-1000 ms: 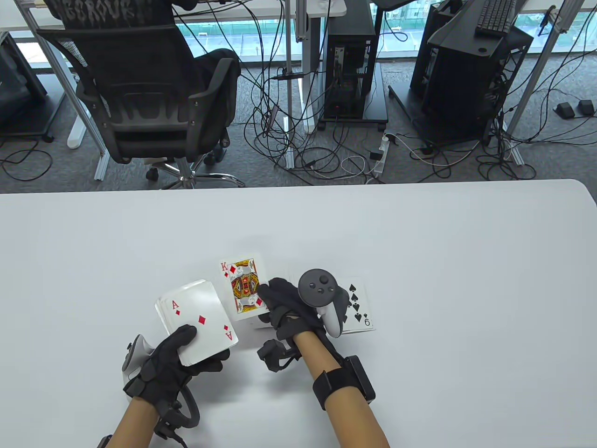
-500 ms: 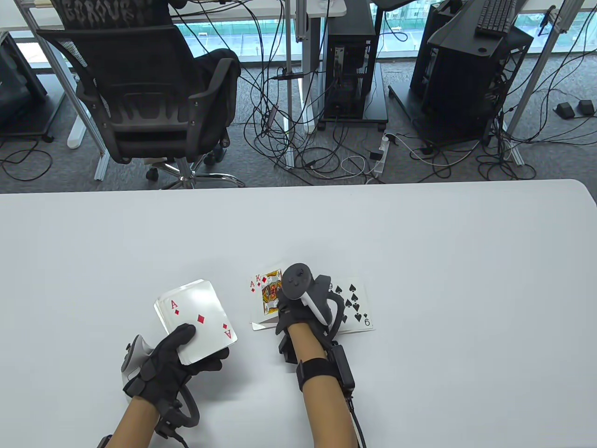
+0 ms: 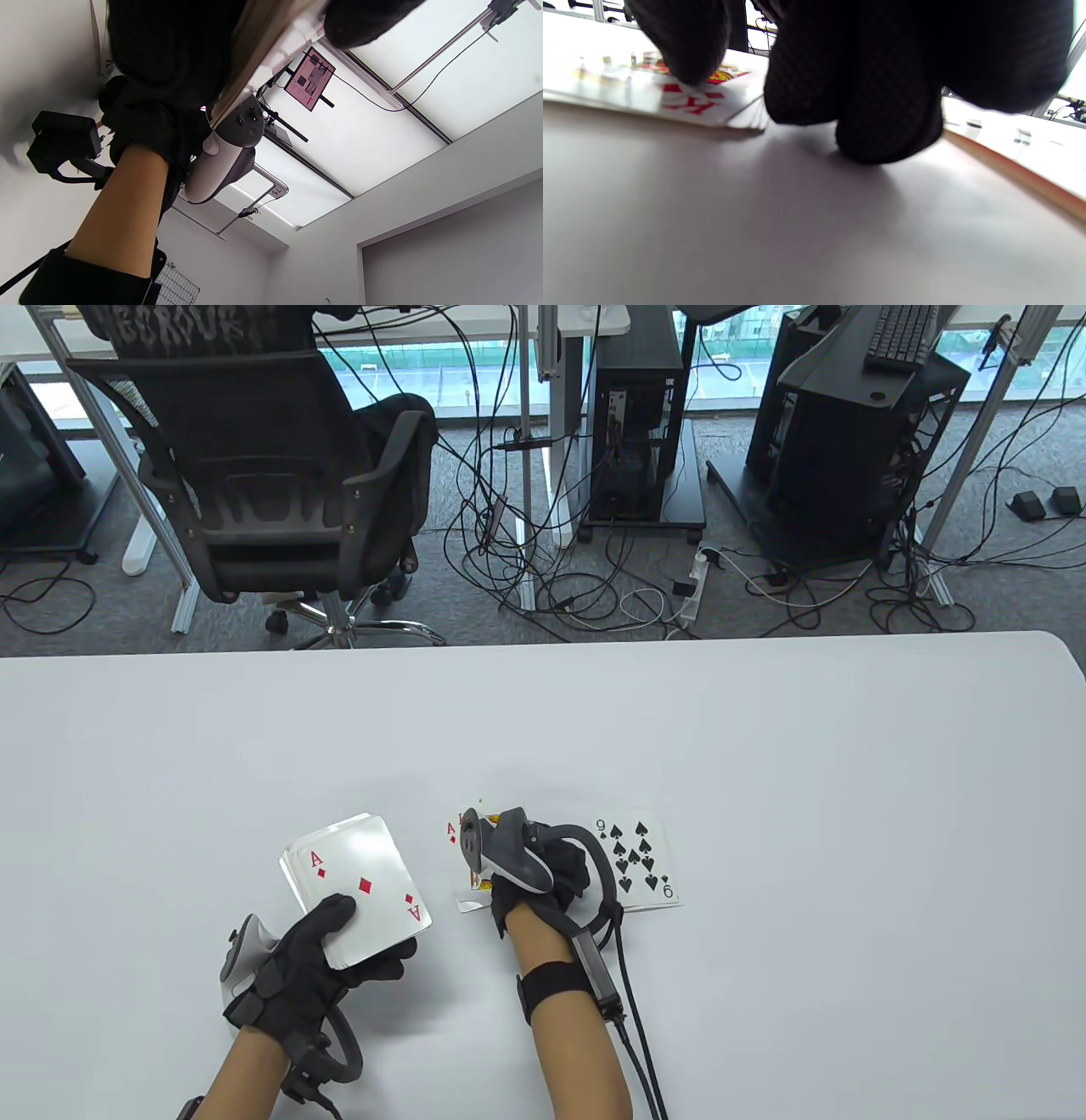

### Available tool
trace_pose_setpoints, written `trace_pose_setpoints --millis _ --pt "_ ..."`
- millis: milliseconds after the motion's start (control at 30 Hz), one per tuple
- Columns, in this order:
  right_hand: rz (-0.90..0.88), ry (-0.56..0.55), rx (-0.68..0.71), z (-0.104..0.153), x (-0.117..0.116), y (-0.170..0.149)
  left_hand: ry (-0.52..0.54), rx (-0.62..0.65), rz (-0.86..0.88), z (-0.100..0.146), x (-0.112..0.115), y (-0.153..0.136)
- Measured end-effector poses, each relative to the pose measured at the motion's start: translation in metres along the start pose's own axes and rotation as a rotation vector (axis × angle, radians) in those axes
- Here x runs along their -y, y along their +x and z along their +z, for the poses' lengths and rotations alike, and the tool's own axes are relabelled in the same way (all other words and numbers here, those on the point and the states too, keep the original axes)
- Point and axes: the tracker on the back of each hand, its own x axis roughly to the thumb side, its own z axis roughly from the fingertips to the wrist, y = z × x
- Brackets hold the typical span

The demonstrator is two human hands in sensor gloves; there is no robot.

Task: Playing card suit sorting

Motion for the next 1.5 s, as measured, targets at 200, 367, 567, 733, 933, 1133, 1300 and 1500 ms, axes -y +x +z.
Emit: trace_pose_setpoints --millis 200,367,567,733,933,1133,1300,1500 --pt "-0.313 -0.125 0.077 0.013 0.026 -0.001 0.003 -0.006 -0.004 0.000 0.000 -0.001" --pt "-0.856 -0.179 0.296 0.037 0.045 0.000 0.006 -0.010 -0.007 0.000 0.000 -0.001" --pt "-1.172 0.008 0.518 0.064 0.043 0.015 0.006 -0.021 -0.013 0.000 0.000 -0.002" --pt "-0.979 0.028 0.565 0.075 0.042 0.026 -0.003 -0.015 -0.013 0.000 0.000 -0.001" --pt "-1.055 -0.063 0.448 0.074 0.044 0.024 0.003 -0.027 -0.048 0.000 -0.001 -0.002" --pt "-1.020 -0.051 0.401 0.069 0.049 0.014 -0.005 -0.029 -0.057 -0.001 -0.001 -0.002" --pt "-1.072 -0.062 0.290 0.055 0.045 -0.008 -0.002 -0.020 -0.047 -0.001 -0.001 -0.002" --pt "-1.335 -0.053 0.093 0.037 0.024 -0.040 -0.007 -0.014 -0.022 -0.002 0.000 -0.002"
